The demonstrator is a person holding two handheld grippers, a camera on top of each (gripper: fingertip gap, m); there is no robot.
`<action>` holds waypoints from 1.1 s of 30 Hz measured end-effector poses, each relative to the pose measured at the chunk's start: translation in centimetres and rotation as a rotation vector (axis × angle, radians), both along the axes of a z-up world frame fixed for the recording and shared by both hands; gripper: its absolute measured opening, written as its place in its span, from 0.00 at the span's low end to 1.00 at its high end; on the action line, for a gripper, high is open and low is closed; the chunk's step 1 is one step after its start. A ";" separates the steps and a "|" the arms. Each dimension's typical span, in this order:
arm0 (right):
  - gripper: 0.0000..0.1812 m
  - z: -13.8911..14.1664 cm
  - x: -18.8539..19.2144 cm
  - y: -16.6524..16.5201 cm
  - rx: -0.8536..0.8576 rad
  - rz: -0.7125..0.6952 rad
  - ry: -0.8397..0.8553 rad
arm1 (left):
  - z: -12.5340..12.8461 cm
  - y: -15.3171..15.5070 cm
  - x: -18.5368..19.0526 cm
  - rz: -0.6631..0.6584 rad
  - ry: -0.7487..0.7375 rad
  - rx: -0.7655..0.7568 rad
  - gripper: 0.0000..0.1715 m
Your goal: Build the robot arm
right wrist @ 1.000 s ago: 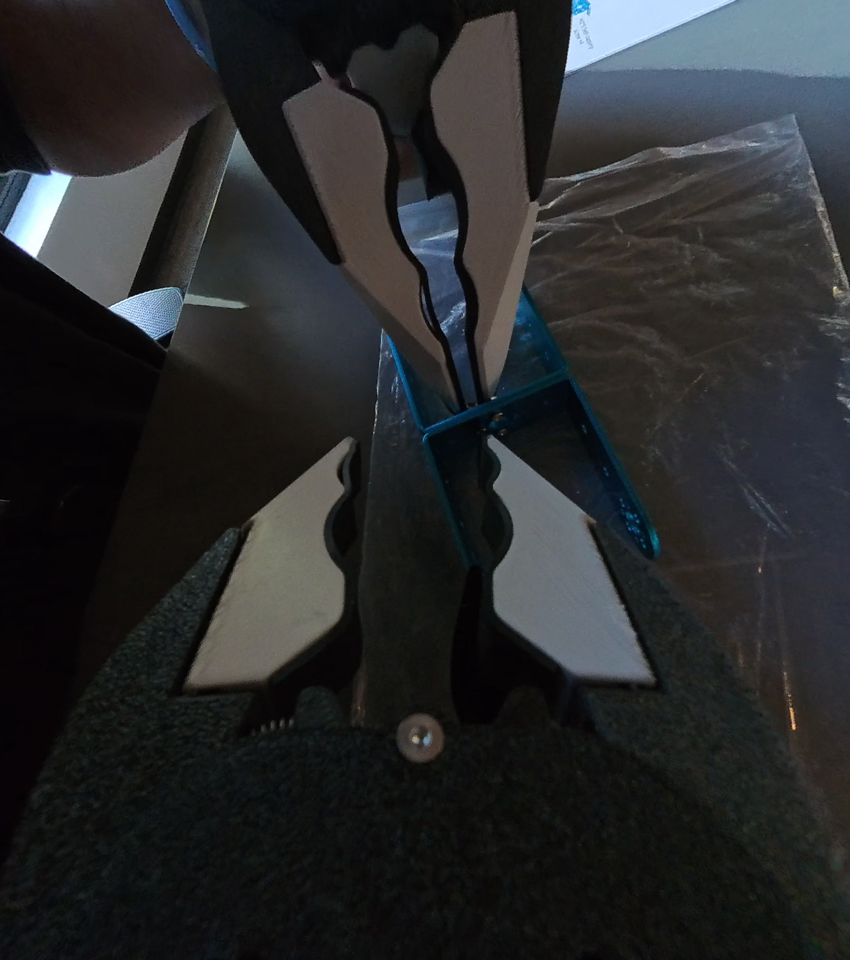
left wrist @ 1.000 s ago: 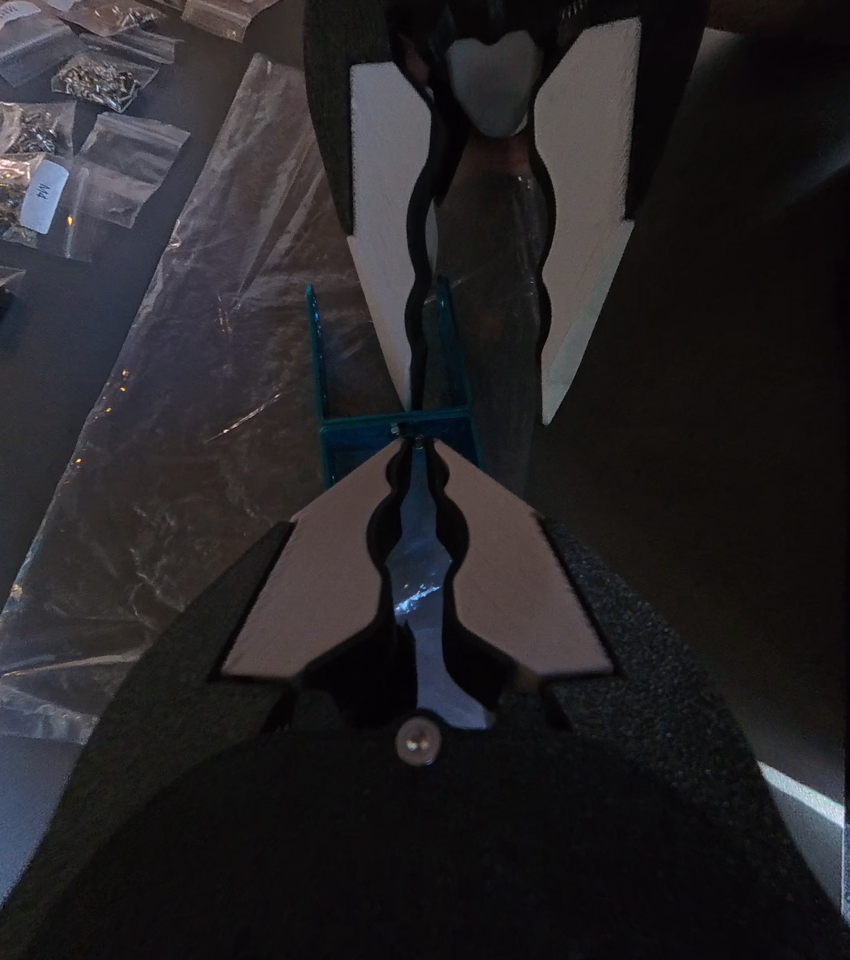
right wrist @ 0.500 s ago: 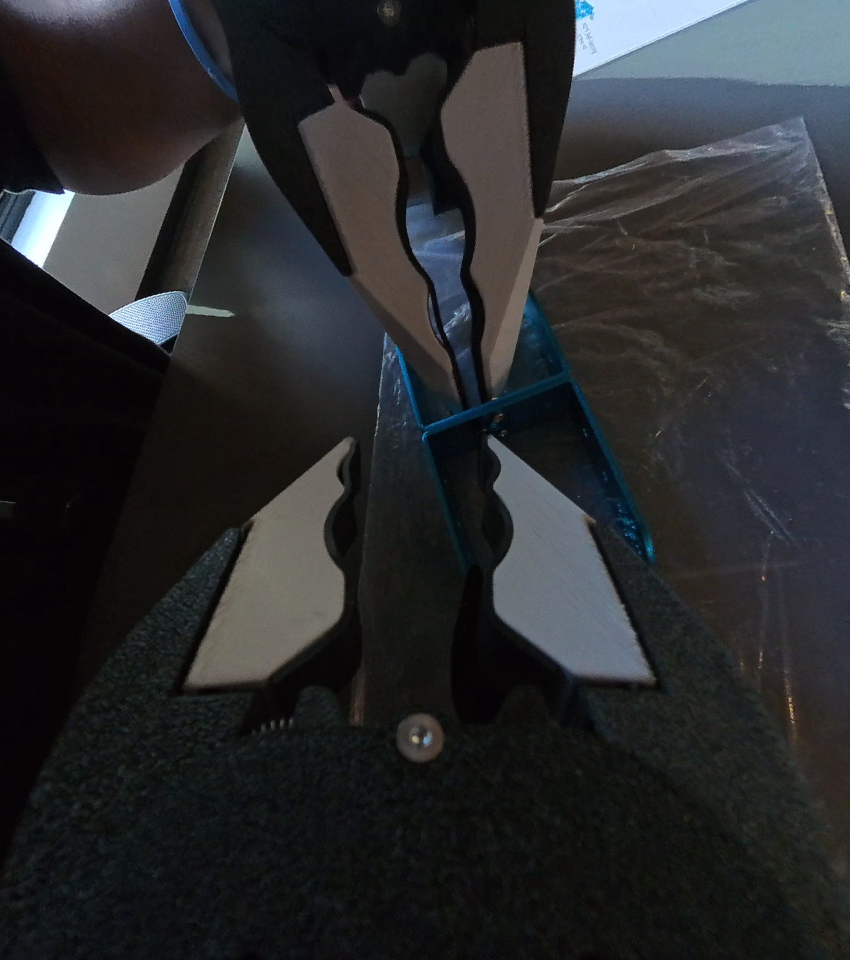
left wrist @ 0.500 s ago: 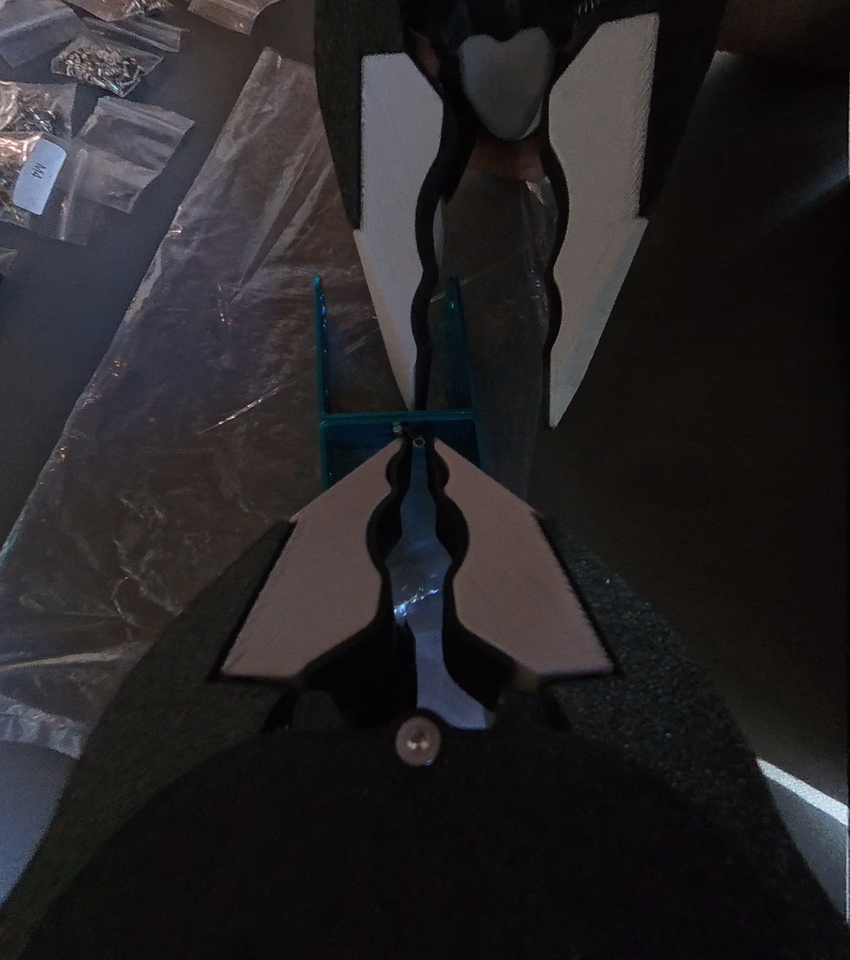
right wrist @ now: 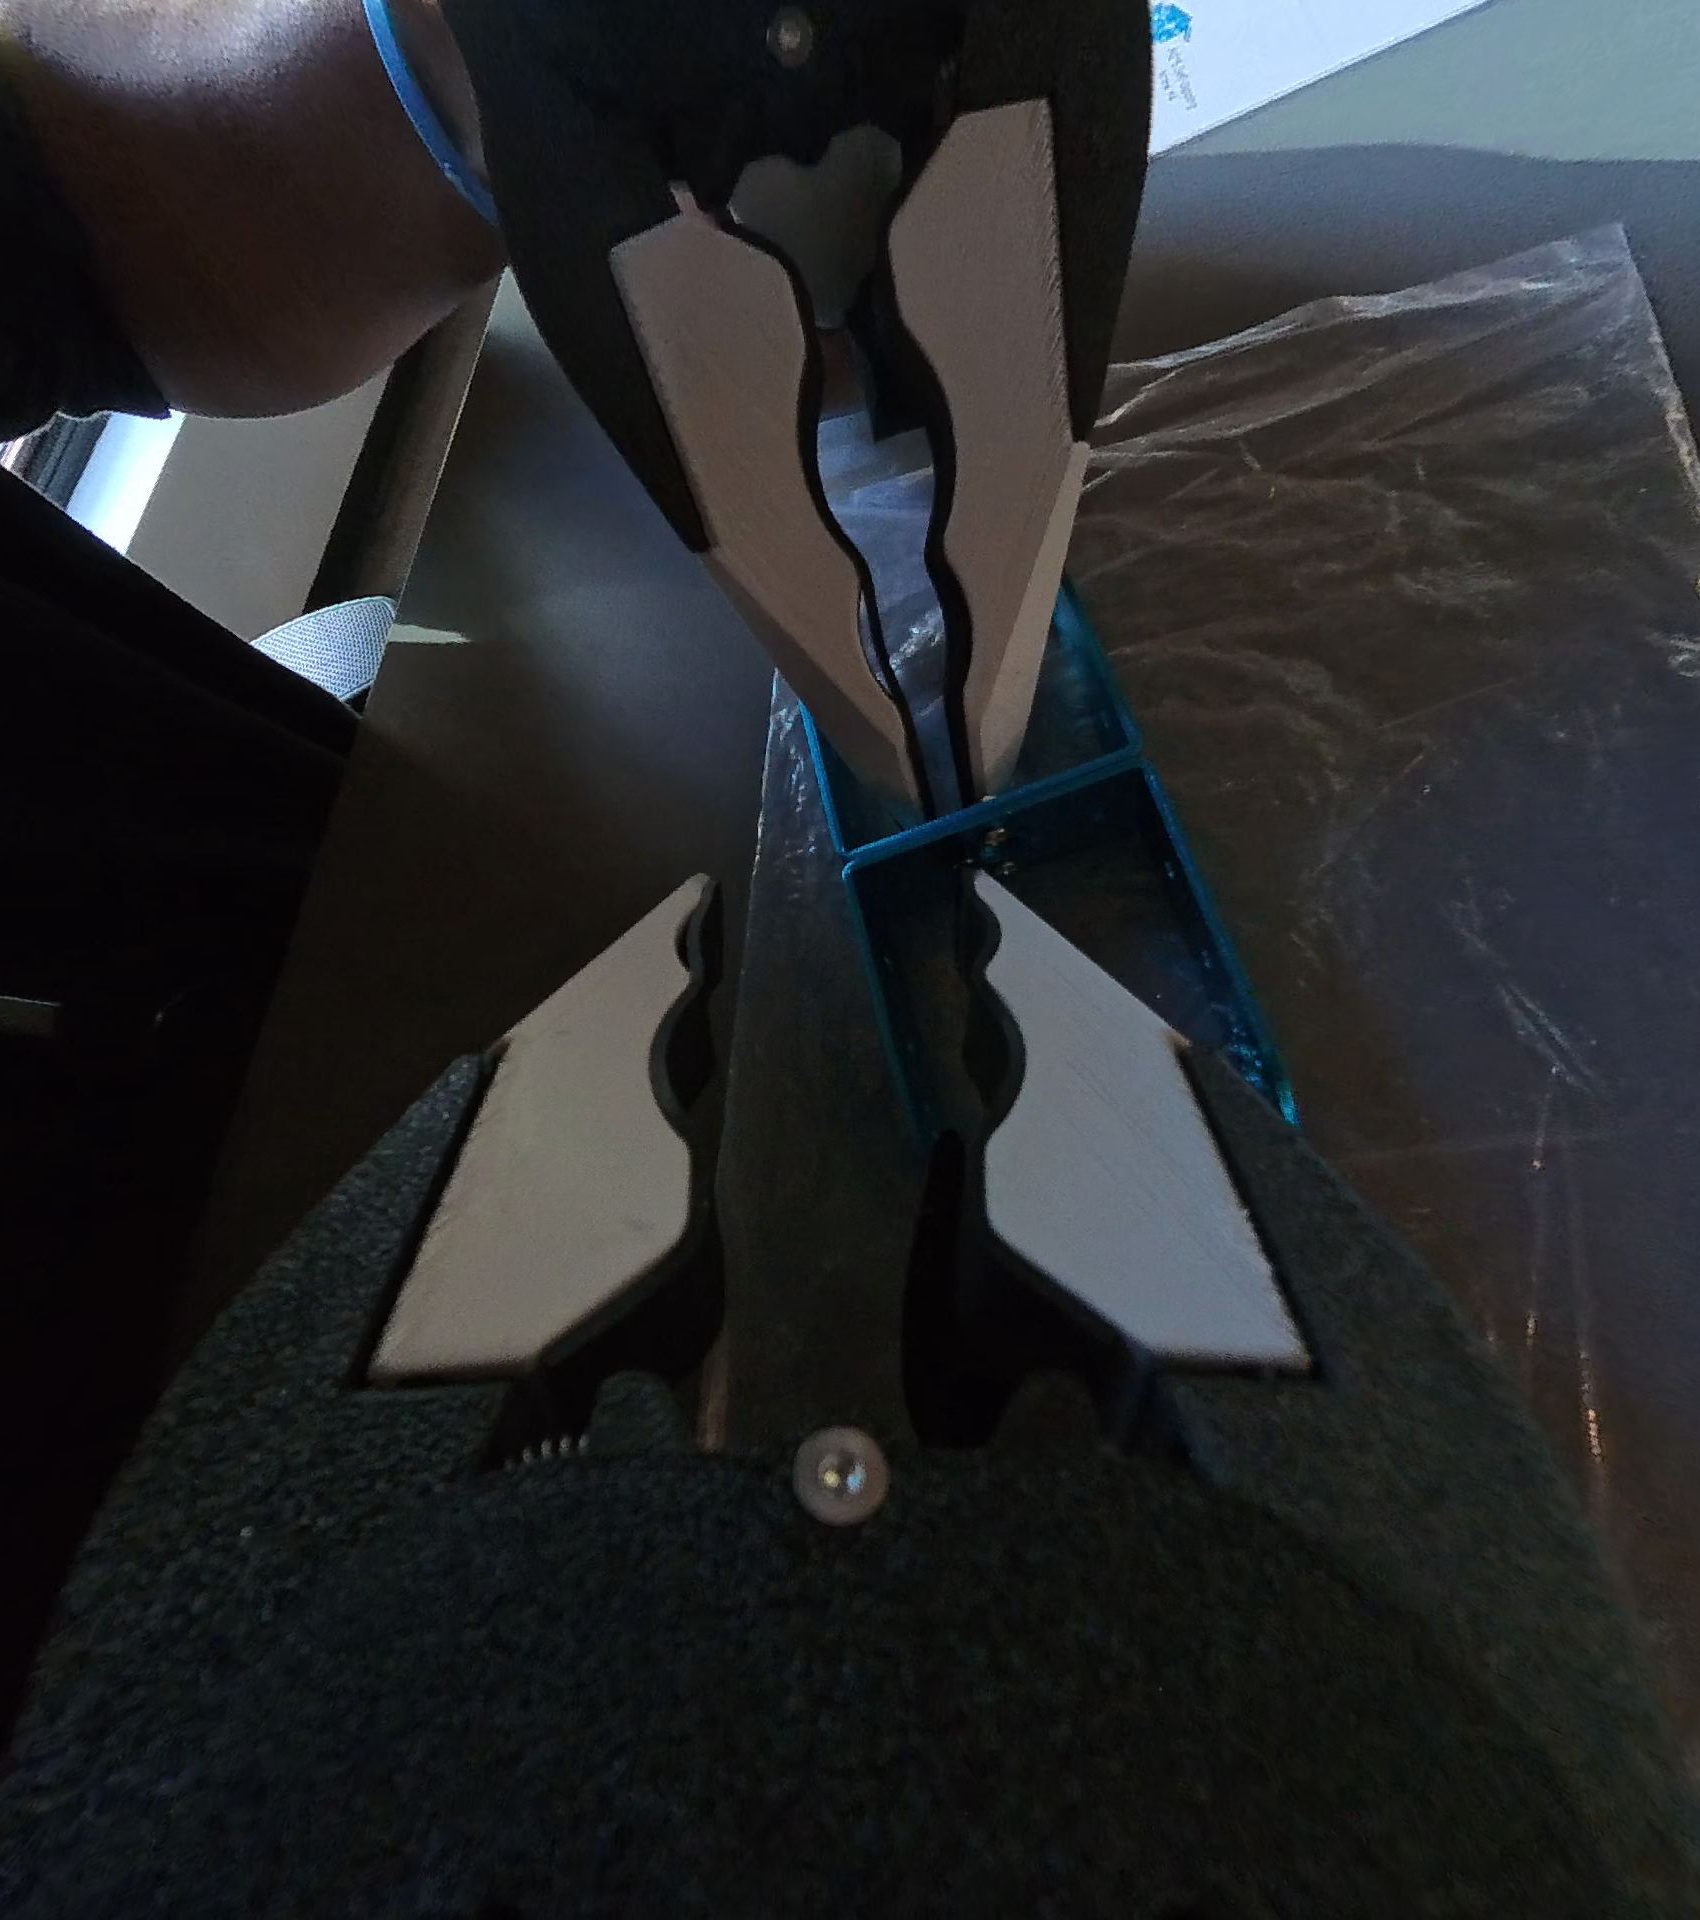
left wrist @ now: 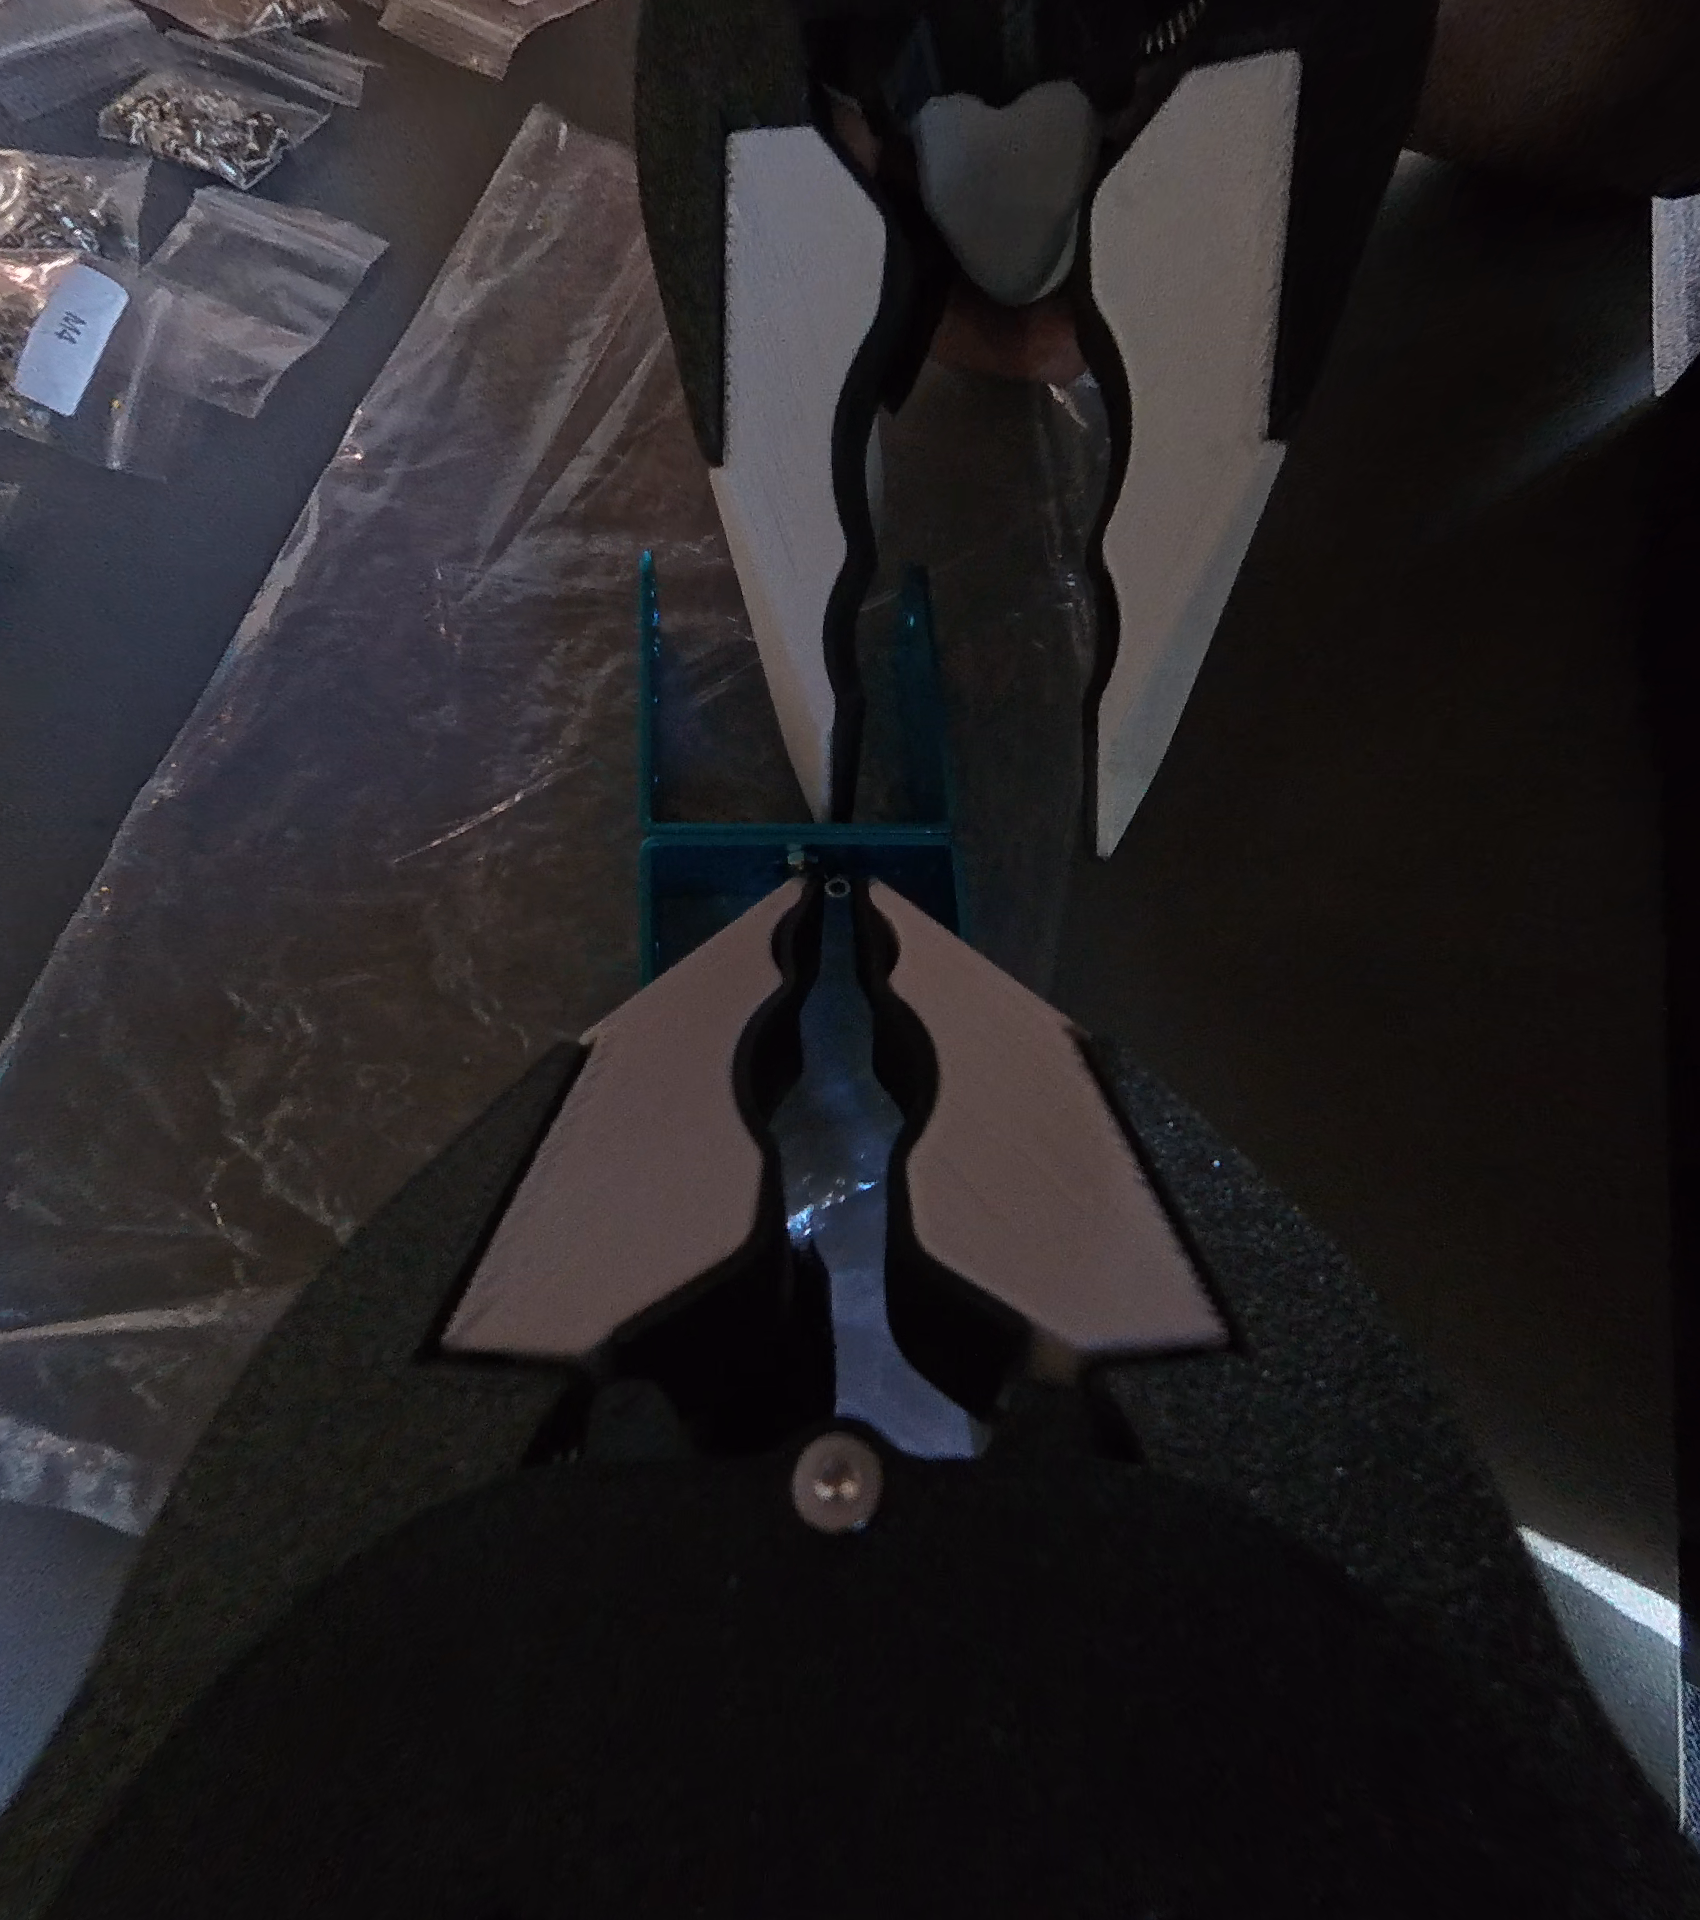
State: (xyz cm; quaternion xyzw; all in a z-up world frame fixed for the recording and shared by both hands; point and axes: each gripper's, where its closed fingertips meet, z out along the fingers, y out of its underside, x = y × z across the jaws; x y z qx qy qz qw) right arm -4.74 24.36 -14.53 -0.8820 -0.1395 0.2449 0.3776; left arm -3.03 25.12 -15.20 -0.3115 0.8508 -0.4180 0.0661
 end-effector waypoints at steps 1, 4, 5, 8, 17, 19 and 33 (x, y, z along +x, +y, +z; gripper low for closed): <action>0.24 0.0 0.0 0.0 -0.001 0.001 0.002 | 0.0 0.0 0.0 0.001 0.002 -0.001 0.03; 0.24 0.0 0.0 0.0 -0.001 0.002 0.000 | 0.0 0.0 -0.1 0.001 0.005 -0.004 0.03; 0.24 0.0 0.0 0.0 0.000 0.003 -0.002 | 0.0 0.0 -0.1 0.001 0.006 -0.005 0.03; 0.24 0.0 -0.1 0.0 0.001 0.004 -0.007 | 0.0 0.0 -0.1 0.000 0.003 -0.003 0.03; 0.24 0.0 -0.3 0.1 0.002 0.010 -0.006 | 0.2 0.1 -0.3 -0.003 0.007 -0.001 0.05; 0.24 0.0 -0.3 0.1 0.002 0.010 -0.005 | 0.2 0.1 -0.3 -0.002 0.005 0.002 0.06; 0.24 0.1 -0.3 0.0 0.003 0.014 -0.006 | 0.0 0.3 -0.3 -0.006 0.017 0.031 0.03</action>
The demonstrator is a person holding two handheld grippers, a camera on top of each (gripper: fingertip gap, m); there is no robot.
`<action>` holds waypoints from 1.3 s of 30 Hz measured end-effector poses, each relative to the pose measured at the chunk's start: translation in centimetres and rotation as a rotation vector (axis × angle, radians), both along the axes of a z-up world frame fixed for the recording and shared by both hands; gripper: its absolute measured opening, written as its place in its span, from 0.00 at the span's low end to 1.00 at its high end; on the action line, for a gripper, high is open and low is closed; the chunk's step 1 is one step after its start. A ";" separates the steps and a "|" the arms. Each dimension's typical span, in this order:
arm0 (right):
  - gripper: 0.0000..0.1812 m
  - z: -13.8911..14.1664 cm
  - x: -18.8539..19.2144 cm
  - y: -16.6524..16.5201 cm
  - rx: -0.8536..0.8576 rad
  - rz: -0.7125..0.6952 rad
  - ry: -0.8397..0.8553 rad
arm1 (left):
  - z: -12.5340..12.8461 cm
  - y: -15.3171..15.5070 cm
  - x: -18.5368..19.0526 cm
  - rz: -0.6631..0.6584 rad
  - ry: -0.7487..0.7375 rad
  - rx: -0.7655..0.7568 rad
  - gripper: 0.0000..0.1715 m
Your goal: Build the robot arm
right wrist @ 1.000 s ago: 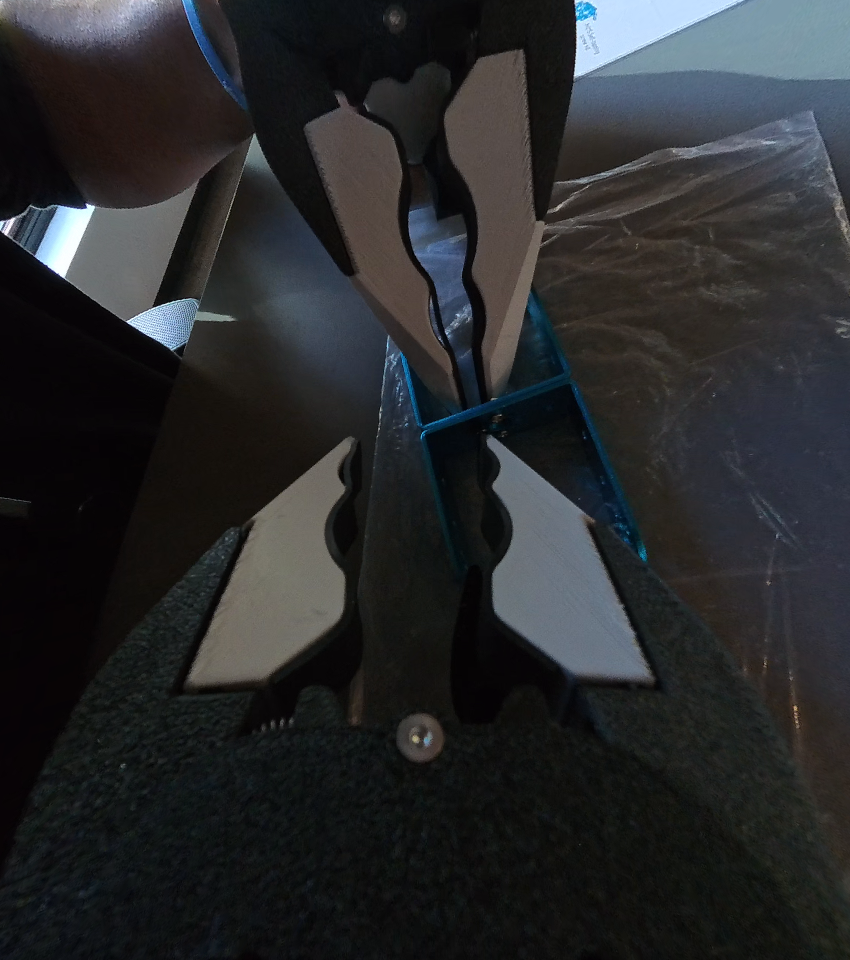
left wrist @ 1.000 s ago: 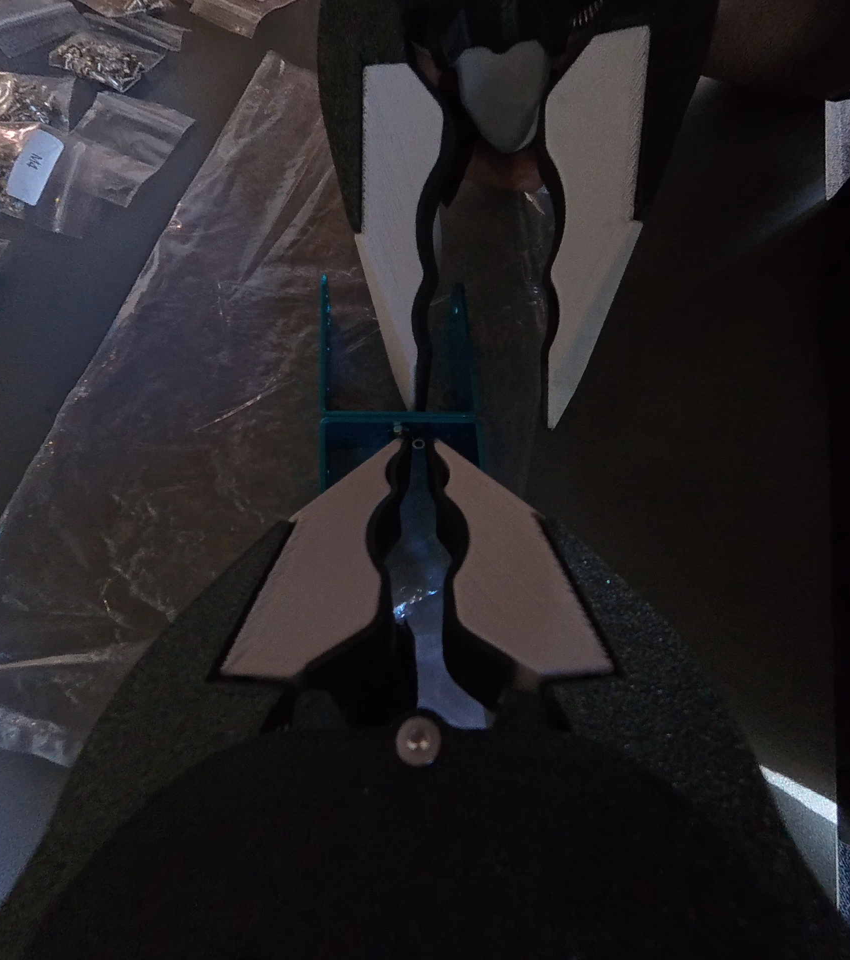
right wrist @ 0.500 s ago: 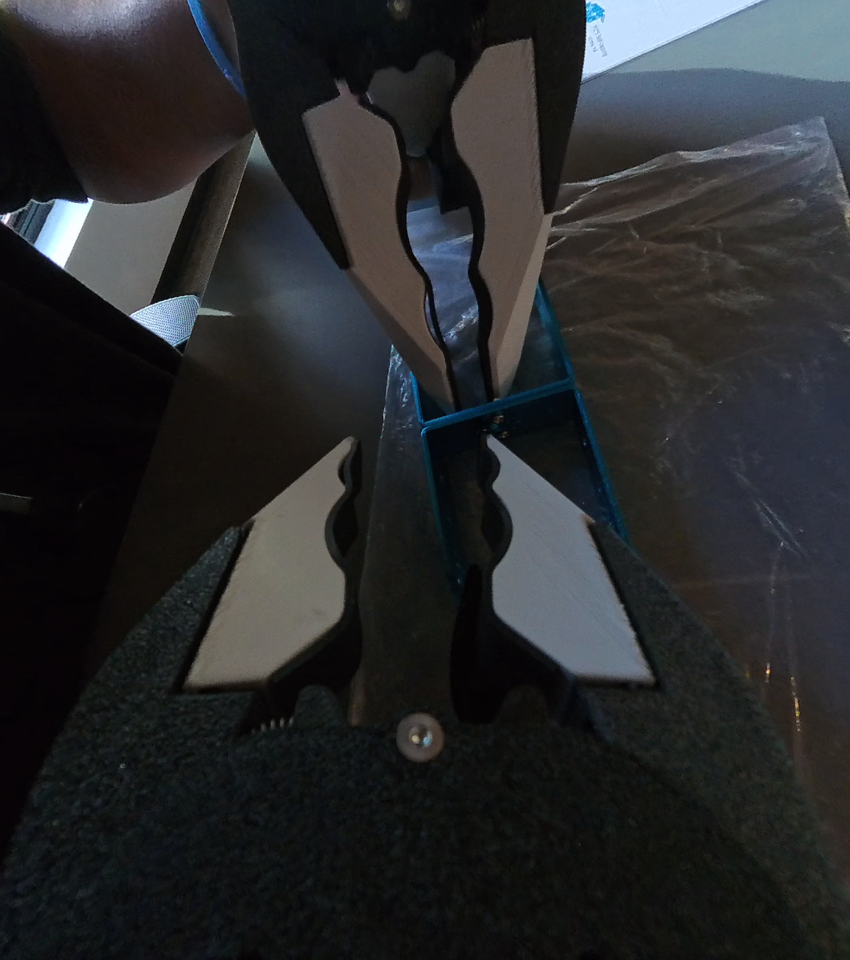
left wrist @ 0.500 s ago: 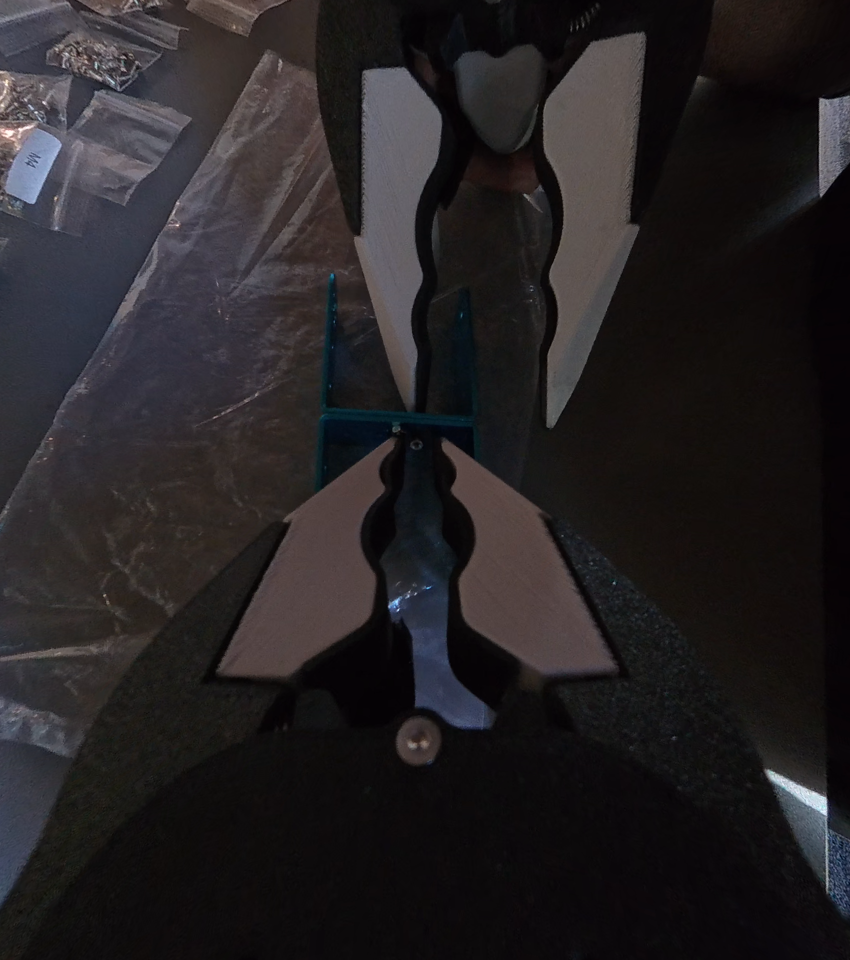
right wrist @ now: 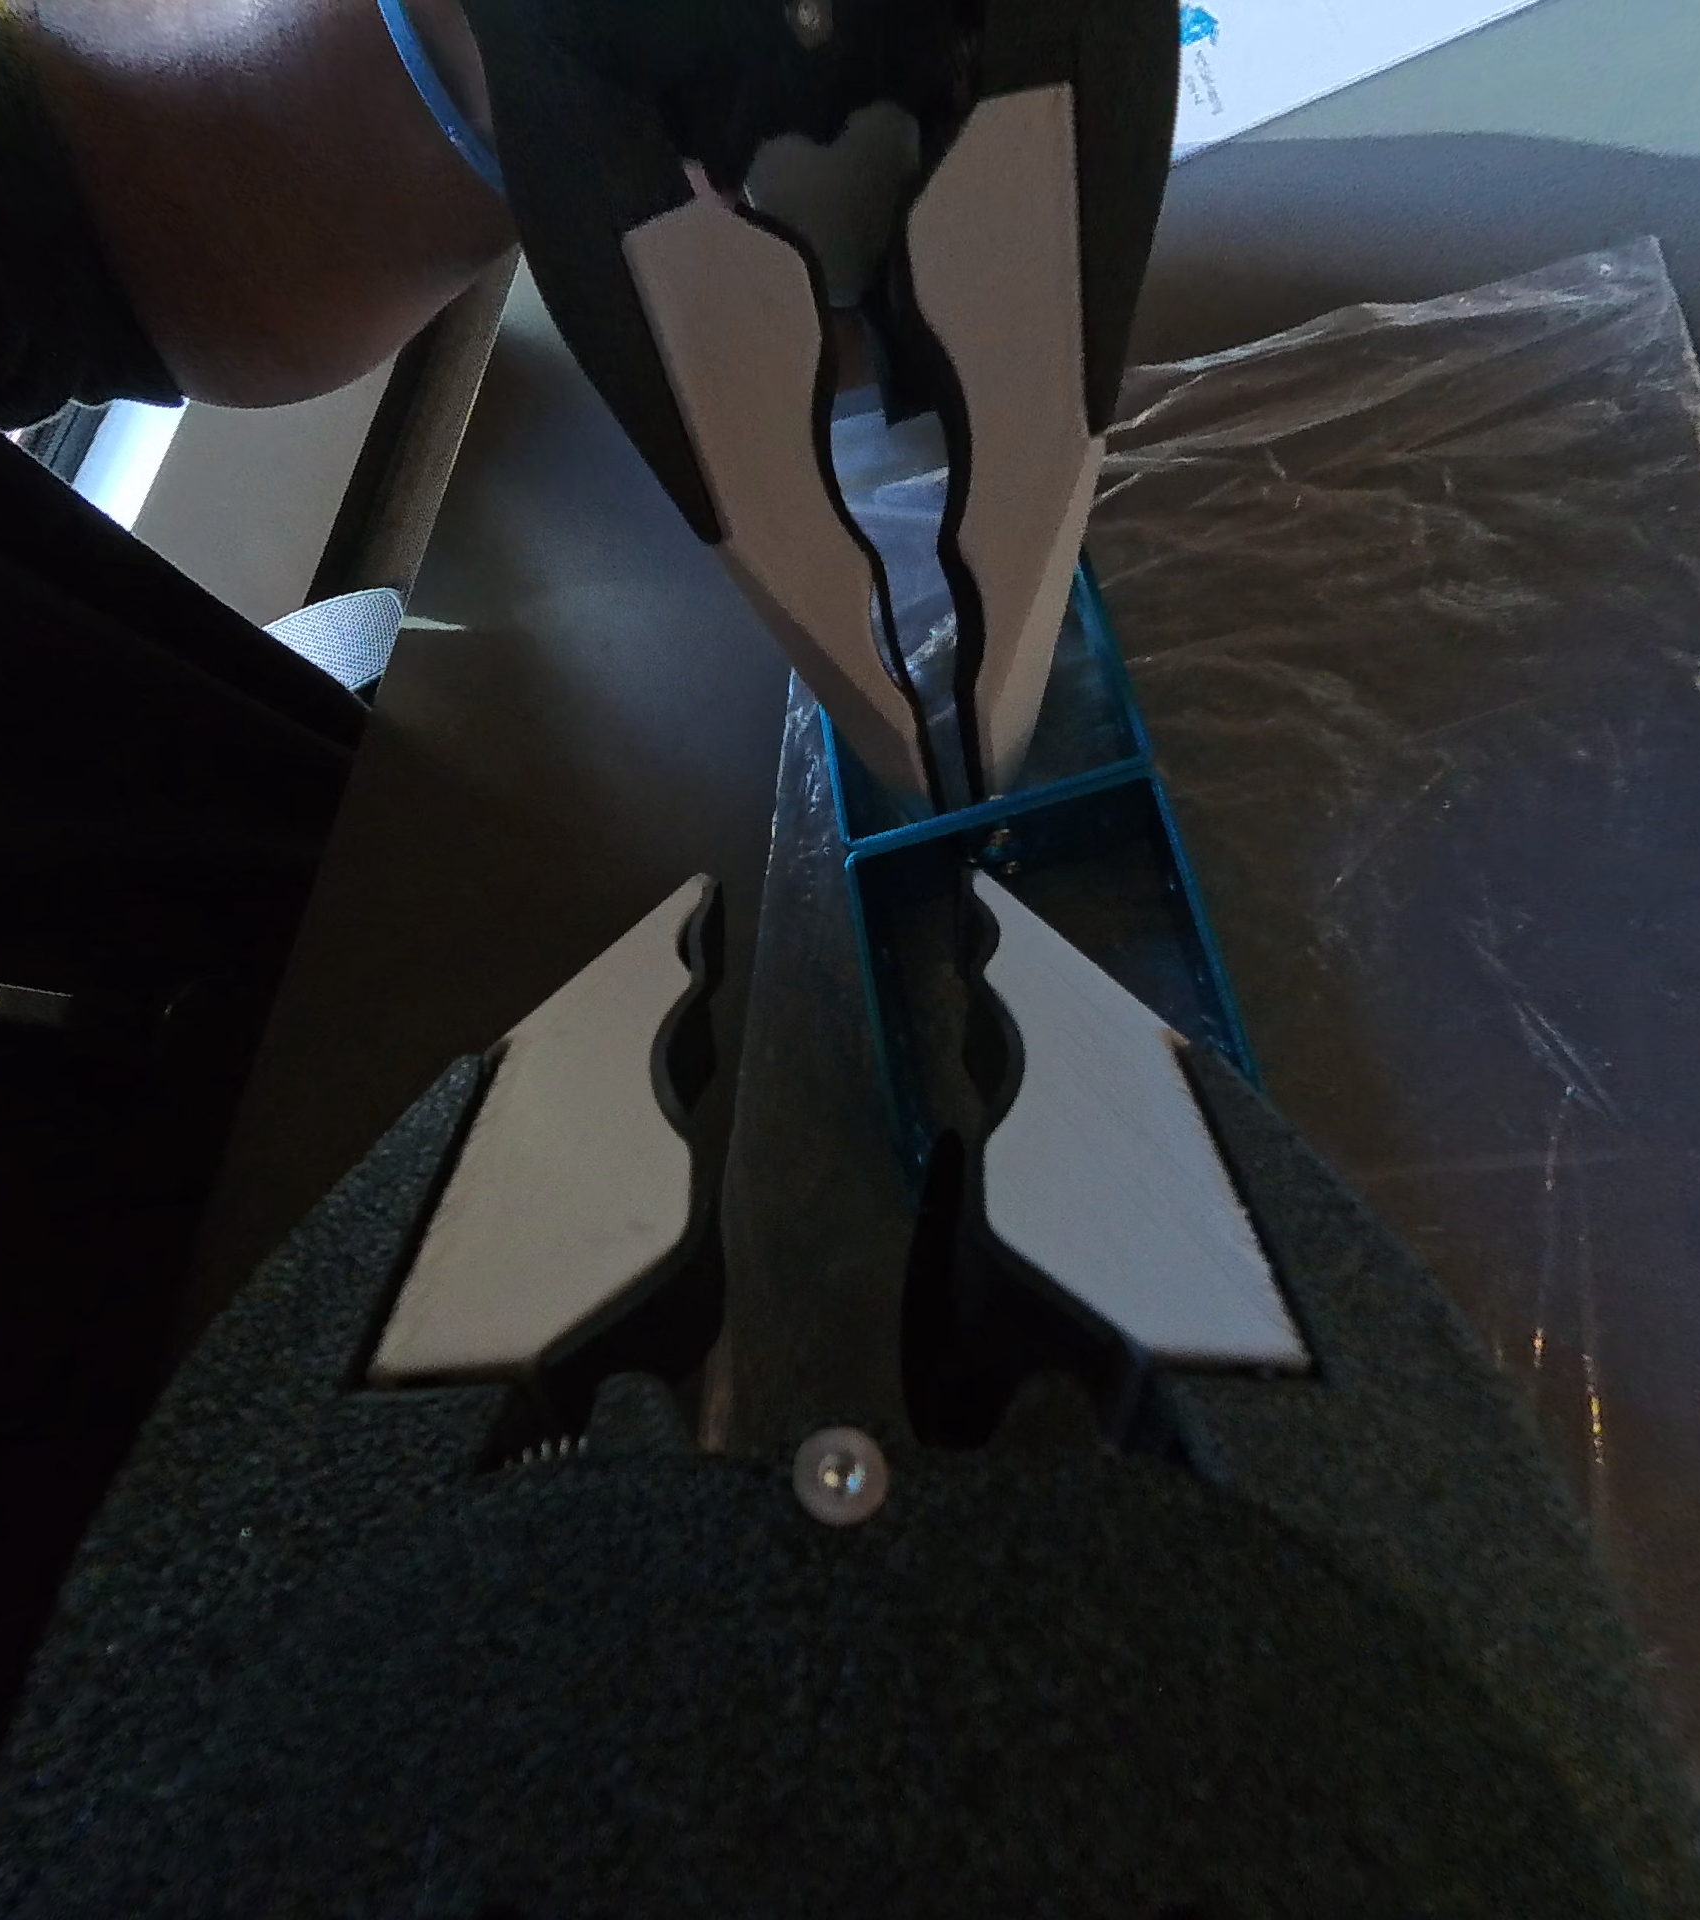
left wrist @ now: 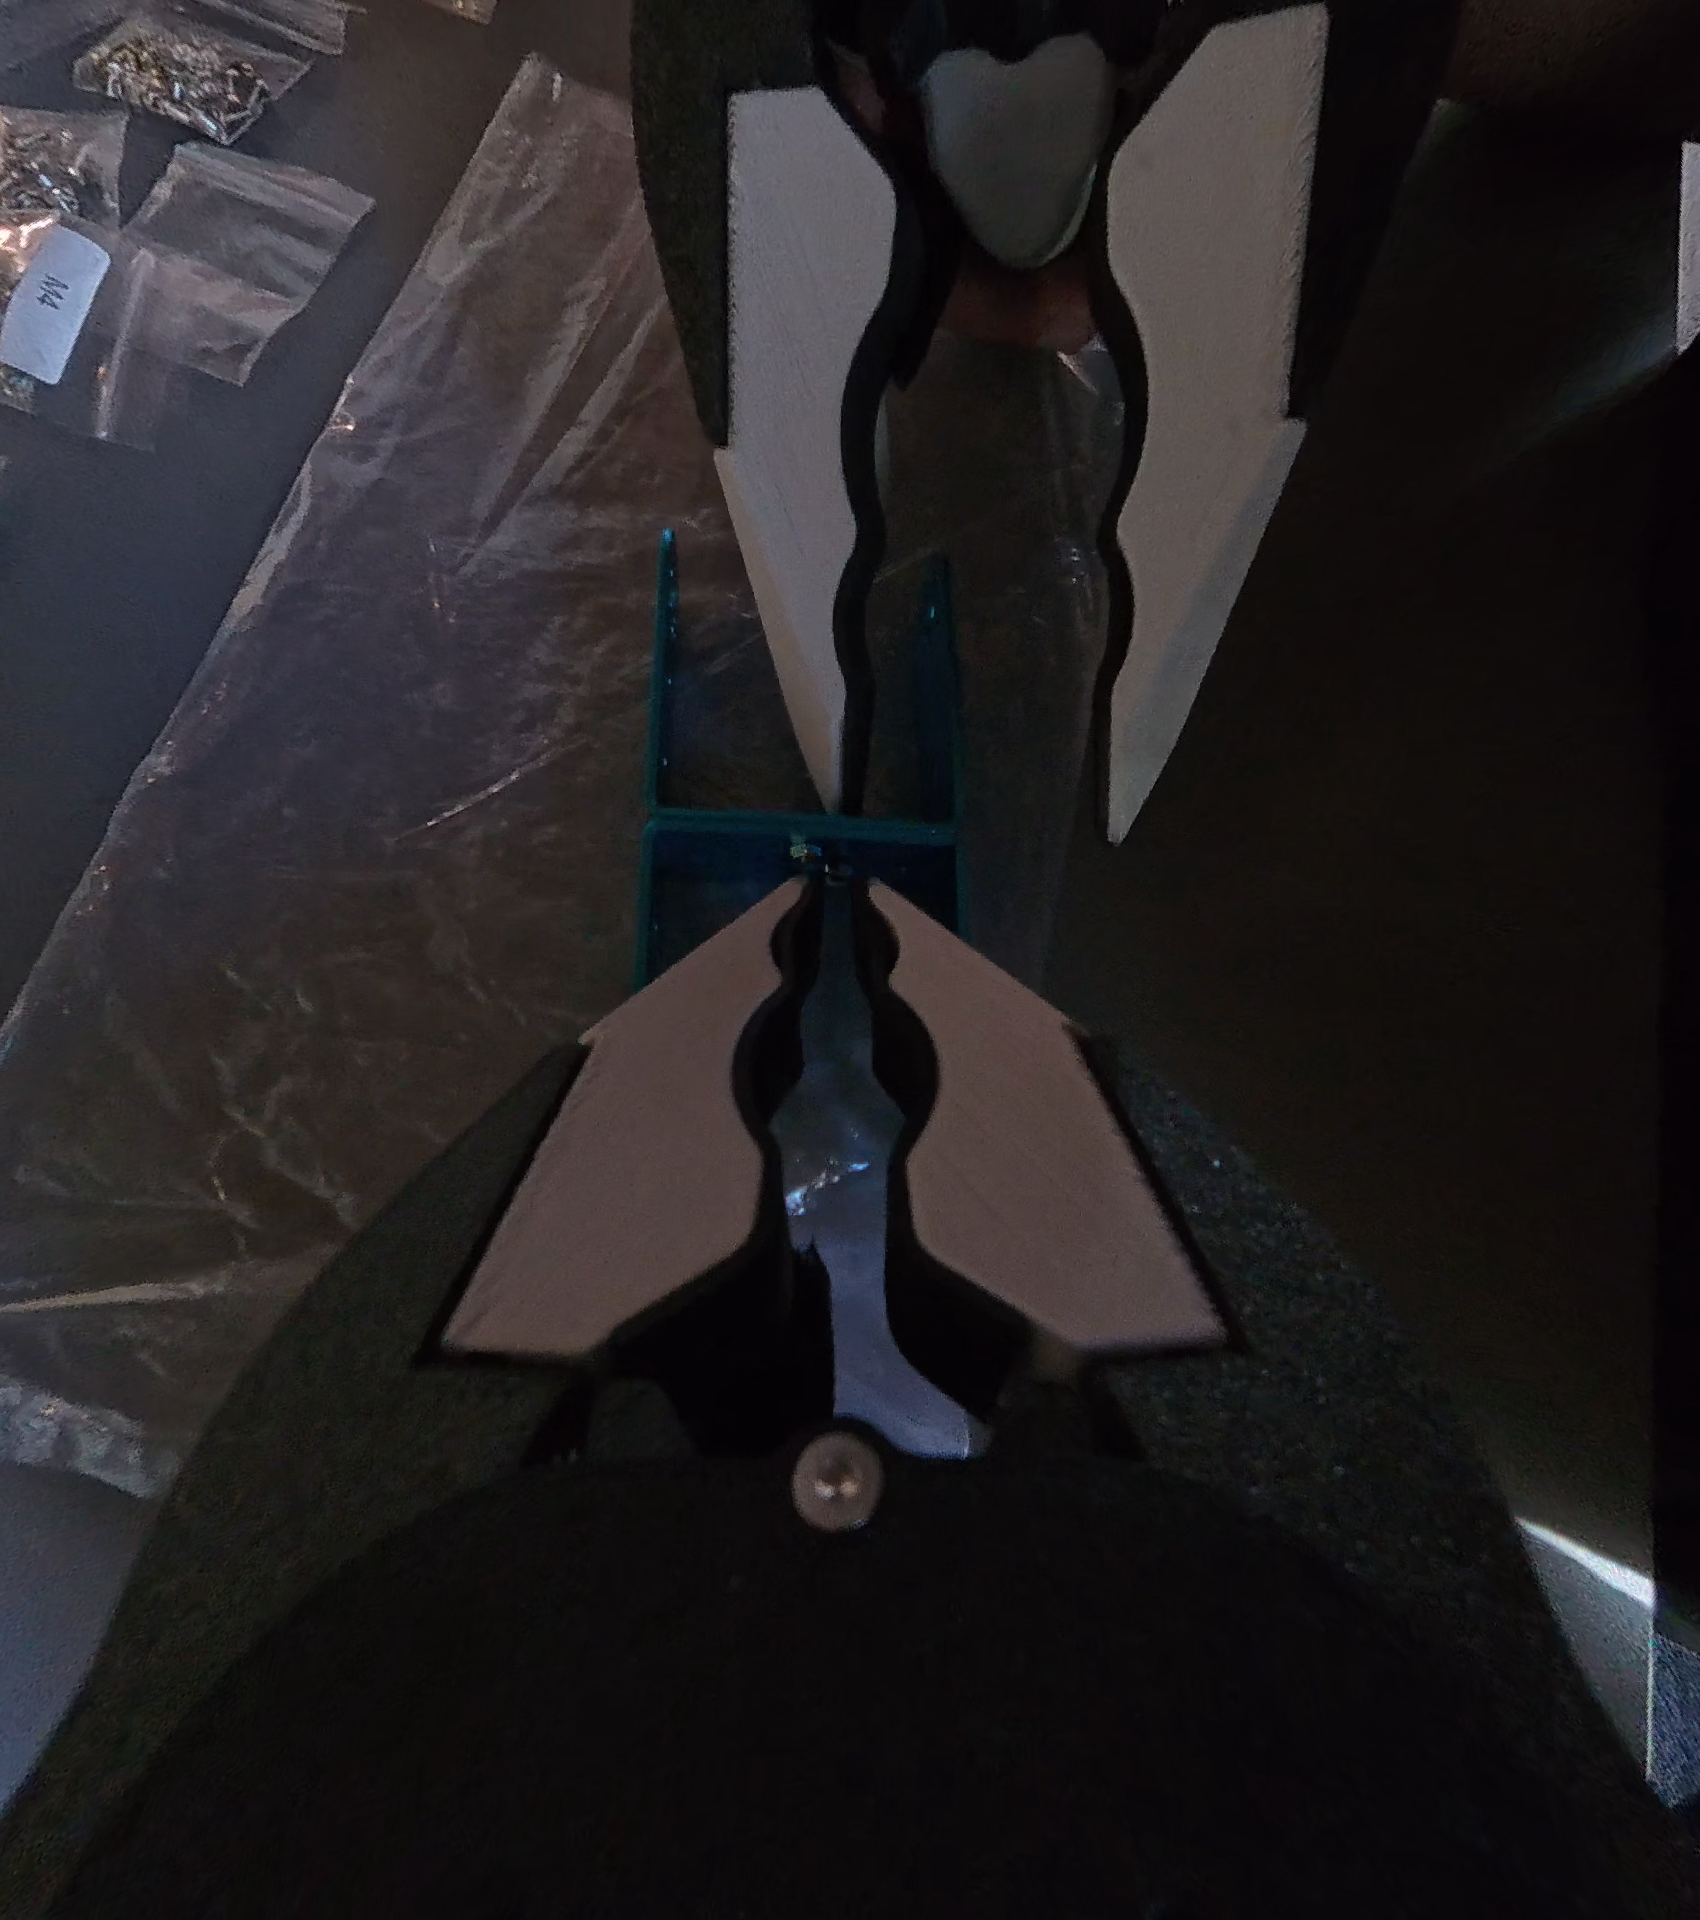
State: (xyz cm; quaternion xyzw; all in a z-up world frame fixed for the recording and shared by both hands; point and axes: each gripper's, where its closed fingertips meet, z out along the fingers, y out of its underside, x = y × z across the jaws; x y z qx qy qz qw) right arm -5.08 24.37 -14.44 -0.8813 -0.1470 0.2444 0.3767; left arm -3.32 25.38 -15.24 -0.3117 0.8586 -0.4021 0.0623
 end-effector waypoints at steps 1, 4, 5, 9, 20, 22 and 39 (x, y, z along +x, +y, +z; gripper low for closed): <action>0.24 0.0 0.0 0.0 -0.001 0.000 0.001 | 0.0 0.0 0.0 -0.002 0.003 -0.003 0.03; 0.25 0.0 0.0 0.0 -0.001 0.000 -0.002 | 0.0 -0.1 0.0 -0.007 0.001 -0.004 0.03; 0.25 0.0 0.0 0.0 -0.001 -0.001 -0.003 | 0.0 -0.1 0.0 -0.007 0.000 -0.004 0.03; 0.23 0.0 0.0 0.0 -0.002 -0.002 0.010 | 0.0 -0.1 0.0 -0.004 -0.001 -0.012 0.02; 0.22 0.0 0.0 0.1 -0.006 0.000 0.015 | -0.1 -0.2 0.0 -0.005 -0.004 -0.033 0.02; 0.23 0.0 0.1 0.1 -0.005 -0.002 0.015 | 0.0 -0.2 0.0 -0.009 0.005 -0.042 0.02; 0.10 -0.5 0.7 0.4 0.003 -0.034 -0.042 | 0.0 0.0 -0.3 0.001 0.023 -0.054 0.02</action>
